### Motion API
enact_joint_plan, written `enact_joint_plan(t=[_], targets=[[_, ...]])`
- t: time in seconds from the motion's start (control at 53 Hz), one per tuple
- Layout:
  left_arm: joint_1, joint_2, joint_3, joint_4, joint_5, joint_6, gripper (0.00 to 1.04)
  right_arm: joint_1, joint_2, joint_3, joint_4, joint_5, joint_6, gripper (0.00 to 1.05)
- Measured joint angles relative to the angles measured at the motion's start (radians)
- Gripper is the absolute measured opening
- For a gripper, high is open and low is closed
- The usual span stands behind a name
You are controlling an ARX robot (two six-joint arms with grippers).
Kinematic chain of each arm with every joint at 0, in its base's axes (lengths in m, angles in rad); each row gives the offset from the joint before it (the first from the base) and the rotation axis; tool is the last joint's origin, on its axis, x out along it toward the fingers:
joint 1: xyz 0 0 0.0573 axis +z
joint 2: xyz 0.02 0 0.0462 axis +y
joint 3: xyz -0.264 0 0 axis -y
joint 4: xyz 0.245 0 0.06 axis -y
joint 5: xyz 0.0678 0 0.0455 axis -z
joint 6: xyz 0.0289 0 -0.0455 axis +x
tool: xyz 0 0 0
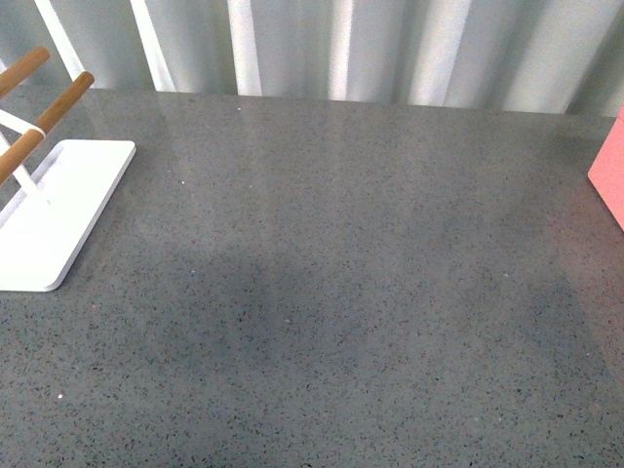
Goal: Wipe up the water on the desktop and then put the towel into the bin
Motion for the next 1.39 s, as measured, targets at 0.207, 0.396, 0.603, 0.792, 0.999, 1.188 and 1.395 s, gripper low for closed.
enact_joint_plan(t=[0.207,0.396,0.603,0.792,0.999,1.188,1.395], targets=[[0.0,0.0,0.0,0.0,0.0,0.0,0.98,-0.071,0.11,-0.016,0.032,0.047,0.031,0.04],[0.0,0.0,0.0,0.0,0.0,0.0,0.98,-0.116,0.184,-0.014,0.032,0.096,0.05,0.04],[0.0,0.0,0.0,0.0,0.0,0.0,0.98,-0.145,0.246,0.009,0.029,0.19,0.059,0.04],[0.0,0.0,0.0,0.0,0.0,0.0,0.98,-0.151,0.272,0.044,0.006,0.253,0.079,0.39],[0.0,0.0,0.0,0.0,0.0,0.0,0.98,-0.133,0.264,0.087,-0.05,0.25,0.081,0.8],[0.0,0.0,0.0,0.0,0.0,0.0,0.98,-0.103,0.256,0.102,-0.095,0.275,0.054,0.97],[0.0,0.0,0.0,0.0,0.0,0.0,0.98,-0.089,0.208,0.1,-0.106,0.269,0.063,0.98]])
